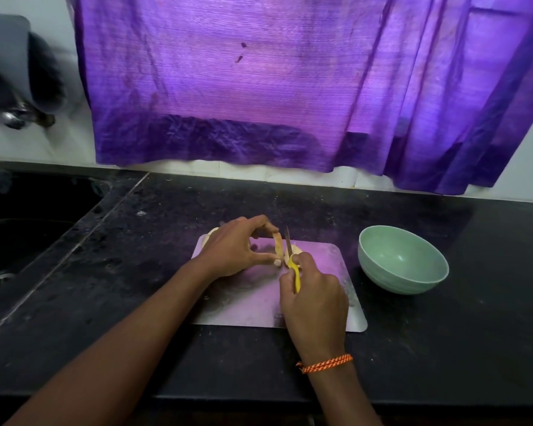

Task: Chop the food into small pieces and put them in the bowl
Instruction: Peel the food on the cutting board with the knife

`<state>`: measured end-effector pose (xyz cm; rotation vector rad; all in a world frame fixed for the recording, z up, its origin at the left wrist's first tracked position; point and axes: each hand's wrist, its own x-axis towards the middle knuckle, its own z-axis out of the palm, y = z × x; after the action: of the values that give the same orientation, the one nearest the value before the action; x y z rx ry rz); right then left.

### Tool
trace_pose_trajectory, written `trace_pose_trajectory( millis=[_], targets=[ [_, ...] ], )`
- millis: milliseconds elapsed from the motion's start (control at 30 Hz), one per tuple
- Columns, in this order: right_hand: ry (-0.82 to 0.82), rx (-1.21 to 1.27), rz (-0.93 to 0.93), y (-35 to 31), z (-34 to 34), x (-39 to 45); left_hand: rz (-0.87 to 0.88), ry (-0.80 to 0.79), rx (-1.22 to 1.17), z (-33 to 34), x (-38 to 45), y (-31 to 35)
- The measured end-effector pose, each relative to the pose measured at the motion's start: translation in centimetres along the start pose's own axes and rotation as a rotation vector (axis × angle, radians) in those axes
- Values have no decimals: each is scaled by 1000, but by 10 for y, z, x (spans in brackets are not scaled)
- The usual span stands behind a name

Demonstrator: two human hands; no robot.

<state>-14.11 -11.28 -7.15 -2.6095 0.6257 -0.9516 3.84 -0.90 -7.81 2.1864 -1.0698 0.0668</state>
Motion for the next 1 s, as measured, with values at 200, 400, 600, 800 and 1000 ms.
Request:
trace_pose_trajectory(
  millis=[200, 400, 600, 800, 1000],
  targets=[
    [37, 11, -26, 0, 1, 0, 0, 2, -5, 3, 3, -3],
    [-16, -25, -54, -1, 1, -2, -1, 19, 2, 4, 2, -2],
    [-41, -102, -82, -1, -4, -7, 0, 22, 22, 4, 3, -4],
    [-36, -138, -101, -6, -2, -2, 6, 25, 29, 5, 3, -1],
    [-26, -110, -93, -5, -2, -1, -19, 36, 41, 4, 2, 0]
  ],
)
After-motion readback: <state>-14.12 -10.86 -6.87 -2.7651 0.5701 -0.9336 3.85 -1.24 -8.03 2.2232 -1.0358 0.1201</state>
